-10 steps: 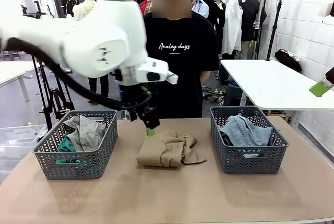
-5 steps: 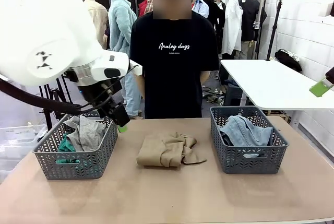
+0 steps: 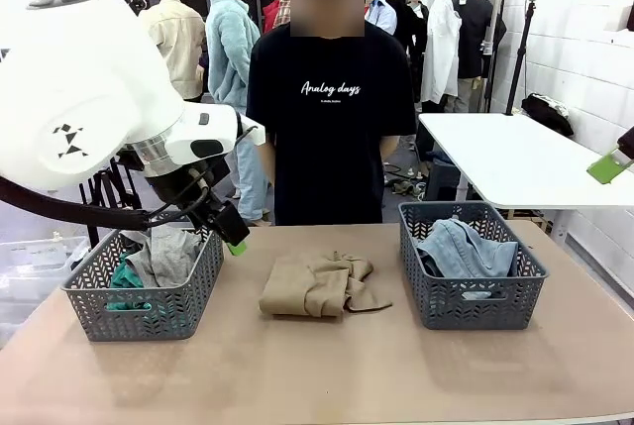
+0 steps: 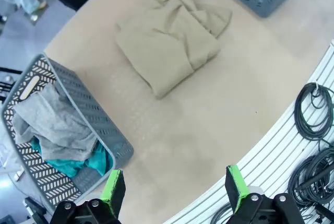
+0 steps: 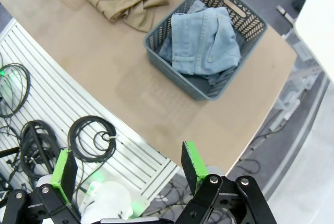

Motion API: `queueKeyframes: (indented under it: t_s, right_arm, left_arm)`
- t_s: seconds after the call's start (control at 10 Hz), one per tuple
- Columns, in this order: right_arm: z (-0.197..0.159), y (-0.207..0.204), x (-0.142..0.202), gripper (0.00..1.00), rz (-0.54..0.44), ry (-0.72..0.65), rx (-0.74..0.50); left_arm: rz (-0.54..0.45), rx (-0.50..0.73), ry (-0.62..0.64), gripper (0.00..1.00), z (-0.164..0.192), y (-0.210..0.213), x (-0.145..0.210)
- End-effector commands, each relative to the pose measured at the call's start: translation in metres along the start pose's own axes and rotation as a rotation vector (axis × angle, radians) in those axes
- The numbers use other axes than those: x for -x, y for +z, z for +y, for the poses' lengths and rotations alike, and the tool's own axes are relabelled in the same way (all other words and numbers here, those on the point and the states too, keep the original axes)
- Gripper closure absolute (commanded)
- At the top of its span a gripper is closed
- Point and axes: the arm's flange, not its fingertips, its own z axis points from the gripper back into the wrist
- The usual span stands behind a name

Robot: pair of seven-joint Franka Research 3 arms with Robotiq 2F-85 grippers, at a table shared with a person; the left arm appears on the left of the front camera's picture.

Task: Sort the tops and bottoms.
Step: Lift clothes from the center of the table with your right hand.

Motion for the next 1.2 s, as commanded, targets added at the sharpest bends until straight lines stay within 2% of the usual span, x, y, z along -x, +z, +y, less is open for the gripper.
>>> queueKeyframes:
  t_s: [0.0, 0.1, 0.2, 0.5, 0.7, 1.0, 1.1]
  right_arm:
    - [0.000, 0.000, 0.000, 0.00, 0.000, 0.000, 0.000]
    - [0.025, 0.019, -0.007, 0.00, -0.001, 0.080, 0.101]
    - [0.036, 0.022, -0.016, 0.00, -0.042, 0.167, 0.129]
    - [0.022, -0.003, -0.045, 0.00, -0.145, 0.383, 0.144]
    - [0.007, -0.027, -0.069, 0.00, -0.148, 0.423, 0.083]
    - [-0.014, -0.095, -0.106, 0.00, -0.145, 0.438, -0.126]
    - [-0.016, -0.121, -0.117, 0.00, -0.112, 0.420, -0.204]
  left_arm:
    - [0.002, -0.014, -0.010, 0.00, 0.001, 0.007, 0.002]
    - [0.002, -0.014, -0.010, 0.00, 0.001, 0.007, 0.002]
    - [0.002, -0.014, -0.010, 0.00, 0.001, 0.007, 0.002]
    - [0.002, -0.014, -0.010, 0.00, 0.001, 0.007, 0.002]
    - [0.002, -0.014, -0.010, 0.00, 0.001, 0.007, 0.002]
    - [0.002, -0.014, -0.010, 0.00, 0.001, 0.007, 0.002]
    - [0.002, -0.014, -0.010, 0.00, 0.001, 0.007, 0.002]
